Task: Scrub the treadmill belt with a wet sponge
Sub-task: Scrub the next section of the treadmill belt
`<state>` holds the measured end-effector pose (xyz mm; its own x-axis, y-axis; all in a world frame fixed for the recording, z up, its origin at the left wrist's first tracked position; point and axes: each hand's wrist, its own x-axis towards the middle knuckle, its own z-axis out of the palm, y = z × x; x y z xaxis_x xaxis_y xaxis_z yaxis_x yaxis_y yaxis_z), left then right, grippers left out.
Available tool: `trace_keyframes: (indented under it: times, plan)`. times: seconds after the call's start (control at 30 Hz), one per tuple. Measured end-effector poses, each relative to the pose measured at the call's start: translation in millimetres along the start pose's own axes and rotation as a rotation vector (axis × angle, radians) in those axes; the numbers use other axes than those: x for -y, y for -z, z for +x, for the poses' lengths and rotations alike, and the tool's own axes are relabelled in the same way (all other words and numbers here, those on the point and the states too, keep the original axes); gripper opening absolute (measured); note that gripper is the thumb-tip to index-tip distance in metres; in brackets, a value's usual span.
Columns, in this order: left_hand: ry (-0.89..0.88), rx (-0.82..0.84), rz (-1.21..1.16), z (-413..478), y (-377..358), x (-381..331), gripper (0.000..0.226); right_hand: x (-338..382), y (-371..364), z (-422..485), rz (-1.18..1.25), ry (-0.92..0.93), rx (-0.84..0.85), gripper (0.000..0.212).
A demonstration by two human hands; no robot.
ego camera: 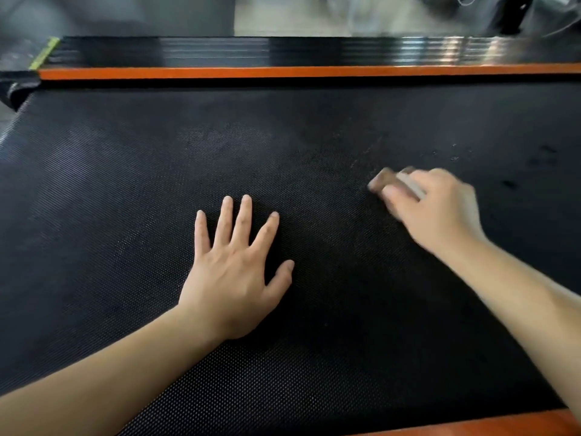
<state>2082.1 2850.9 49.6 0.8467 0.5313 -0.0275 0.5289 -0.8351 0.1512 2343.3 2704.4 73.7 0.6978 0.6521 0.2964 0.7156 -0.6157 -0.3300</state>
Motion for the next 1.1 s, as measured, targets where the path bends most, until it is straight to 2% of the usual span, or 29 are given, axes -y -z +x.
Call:
trace_keyframes:
  times: [0.07,0.13,0.23,0.27,0.3,0.37,0.43,0.47,0.53,0.6,0.67,0.73,0.77,0.83,0.87,0.9,1.03,1.1]
  plan:
    - [0.005,0.007,0.002,-0.2,-0.4,0.1,0.083,5.9,-1.8,-1.6,-0.006,-0.081,-0.048,0.042]
    - [0.002,-0.001,-0.01,0.1,-0.7,-0.2,0.083,25.4,-3.0,-37.3,0.058,0.067,-0.032,0.046]
    - [0.007,0.003,0.0,-0.2,-0.9,-0.4,0.083,38.6,2.8,-94.9,0.136,0.315,0.165,0.04]
    - [0.01,0.008,0.002,-0.5,-0.6,-0.7,0.084,33.3,6.2,-92.7,0.126,0.352,0.173,0.038]
    - [0.012,0.01,0.002,-0.8,-0.2,-1.1,0.084,24.2,7.8,-81.6,0.109,0.344,0.13,0.038]
    - [0.009,0.008,-0.006,-0.5,-0.5,-0.5,0.084,2.1,8.7,-50.9,0.039,0.183,0.007,0.042]
    - [0.006,0.001,-0.02,-1.2,-1.1,-0.2,0.083,-6.6,11.5,-35.2,0.002,-0.037,-0.031,0.042]
    - [0.006,-0.003,-0.023,-1.4,-1.9,0.1,0.083,-3.2,10.2,-41.4,0.001,-0.046,-0.031,0.043]
    - [0.001,-0.007,-0.024,-1.3,-2.1,0.3,0.082,16.3,13.5,-78.7,0.041,0.155,0.051,0.044]
    - [0.003,0.0,-0.019,-1.8,-1.1,0.1,0.083,34.5,23.1,-125.2,0.118,0.392,0.227,0.034]
    - [0.012,0.011,-0.007,-2.0,0.3,-0.6,0.083,22.8,28.8,-130.9,0.119,0.505,0.263,0.029]
    - [0.011,0.01,-0.008,-1.8,0.3,-0.7,0.084,-1.5,31.3,-103.2,0.0,0.439,0.208,0.04]
    - [0.014,0.009,-0.009,-1.6,0.2,-0.4,0.084,-12.7,33.8,-87.1,-0.043,0.332,0.164,0.048]
    - [0.018,0.01,-0.009,-1.9,-0.1,-0.1,0.084,-20.7,36.0,-76.9,0.023,0.111,0.085,0.053]
    - [0.019,0.01,-0.009,-1.9,-0.5,-0.7,0.084,-17.6,35.5,-84.8,0.063,0.096,0.068,0.052]
    - [0.02,0.01,-0.011,-1.9,-0.5,-1.1,0.084,-9.1,36.8,-99.7,0.09,0.16,0.094,0.048]
    - [0.024,0.004,-0.028,-4.5,1.1,-5.1,0.084,4.3,49.9,-145.1,0.252,0.466,0.381,0.024]
    - [0.025,0.011,-0.047,-7.3,1.2,-6.9,0.083,-8.0,52.2,-128.1,0.201,0.505,0.376,0.018]
